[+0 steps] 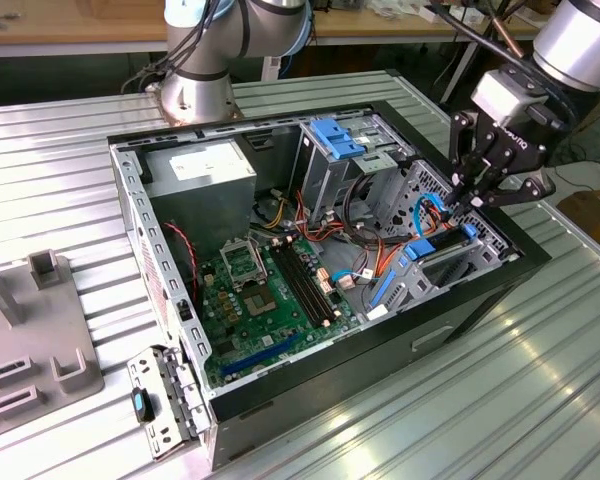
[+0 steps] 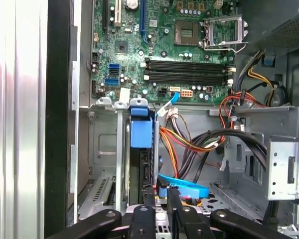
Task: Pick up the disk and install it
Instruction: 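Insert the first disk wire, then insert the second disk wire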
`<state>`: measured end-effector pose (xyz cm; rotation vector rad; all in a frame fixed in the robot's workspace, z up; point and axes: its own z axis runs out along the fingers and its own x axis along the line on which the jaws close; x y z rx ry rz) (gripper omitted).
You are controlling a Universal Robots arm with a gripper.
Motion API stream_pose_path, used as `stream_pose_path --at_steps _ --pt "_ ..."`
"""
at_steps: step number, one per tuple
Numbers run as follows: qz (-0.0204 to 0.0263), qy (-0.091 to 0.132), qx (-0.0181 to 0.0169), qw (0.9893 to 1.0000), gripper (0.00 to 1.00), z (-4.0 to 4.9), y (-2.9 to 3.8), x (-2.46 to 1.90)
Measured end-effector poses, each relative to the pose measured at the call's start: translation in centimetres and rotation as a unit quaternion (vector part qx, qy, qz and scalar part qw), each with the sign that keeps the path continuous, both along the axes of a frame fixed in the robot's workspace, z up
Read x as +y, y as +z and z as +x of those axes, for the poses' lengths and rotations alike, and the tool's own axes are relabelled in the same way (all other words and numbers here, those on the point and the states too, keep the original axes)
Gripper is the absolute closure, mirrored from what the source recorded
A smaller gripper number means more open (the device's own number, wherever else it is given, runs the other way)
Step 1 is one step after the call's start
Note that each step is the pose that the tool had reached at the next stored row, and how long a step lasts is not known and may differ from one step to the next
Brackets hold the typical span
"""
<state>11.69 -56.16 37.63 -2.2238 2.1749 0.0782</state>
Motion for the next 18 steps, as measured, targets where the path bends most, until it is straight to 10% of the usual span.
stream_pose_path --at_steps 3,18 --pt "0.0002 0.0 -0.0042 1.0 0.76 -0.79 0.0 -0.01" --pt "-0.0006 0.0 -0.0042 1.0 0.76 -0.77 0.0 0.12"
